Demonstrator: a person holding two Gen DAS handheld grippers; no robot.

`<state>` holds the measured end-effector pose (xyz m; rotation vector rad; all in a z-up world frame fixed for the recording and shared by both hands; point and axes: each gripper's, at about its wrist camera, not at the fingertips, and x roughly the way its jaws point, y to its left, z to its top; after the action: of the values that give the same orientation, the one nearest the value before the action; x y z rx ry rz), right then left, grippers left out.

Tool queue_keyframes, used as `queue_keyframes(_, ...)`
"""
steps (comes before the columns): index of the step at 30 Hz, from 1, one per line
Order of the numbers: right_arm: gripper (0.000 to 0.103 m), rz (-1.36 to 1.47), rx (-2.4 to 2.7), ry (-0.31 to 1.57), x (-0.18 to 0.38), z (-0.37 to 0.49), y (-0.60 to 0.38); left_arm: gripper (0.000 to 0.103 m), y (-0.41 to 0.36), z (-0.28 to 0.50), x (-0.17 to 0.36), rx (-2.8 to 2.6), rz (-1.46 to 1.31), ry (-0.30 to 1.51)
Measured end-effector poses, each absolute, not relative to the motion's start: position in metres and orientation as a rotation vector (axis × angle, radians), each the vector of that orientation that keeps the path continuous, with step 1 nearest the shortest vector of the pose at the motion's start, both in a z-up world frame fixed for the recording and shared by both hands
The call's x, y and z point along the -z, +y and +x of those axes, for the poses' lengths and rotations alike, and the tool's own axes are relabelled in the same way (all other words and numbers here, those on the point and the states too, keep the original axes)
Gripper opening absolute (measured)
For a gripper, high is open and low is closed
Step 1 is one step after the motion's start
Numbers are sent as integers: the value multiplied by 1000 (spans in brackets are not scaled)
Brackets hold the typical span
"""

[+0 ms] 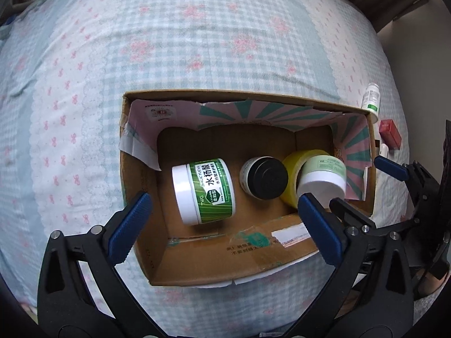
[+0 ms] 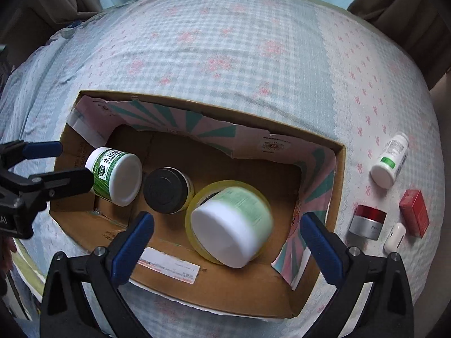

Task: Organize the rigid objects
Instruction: 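Carry the green tub and white jar into the box and release both, then withdraw both tools from the box and move toward the remaining items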

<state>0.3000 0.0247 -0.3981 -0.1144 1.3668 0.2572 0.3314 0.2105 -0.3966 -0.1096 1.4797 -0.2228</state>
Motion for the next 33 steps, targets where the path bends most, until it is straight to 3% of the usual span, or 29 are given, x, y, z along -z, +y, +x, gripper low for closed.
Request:
queue_keyframes(12,103,-72,-215,1357,376,271,10,103,218,305,355,194,-130,1417)
queue_keyframes(33,103,-58,-190,1172,246,185,10,103,218,190,227,177,-106,1205)
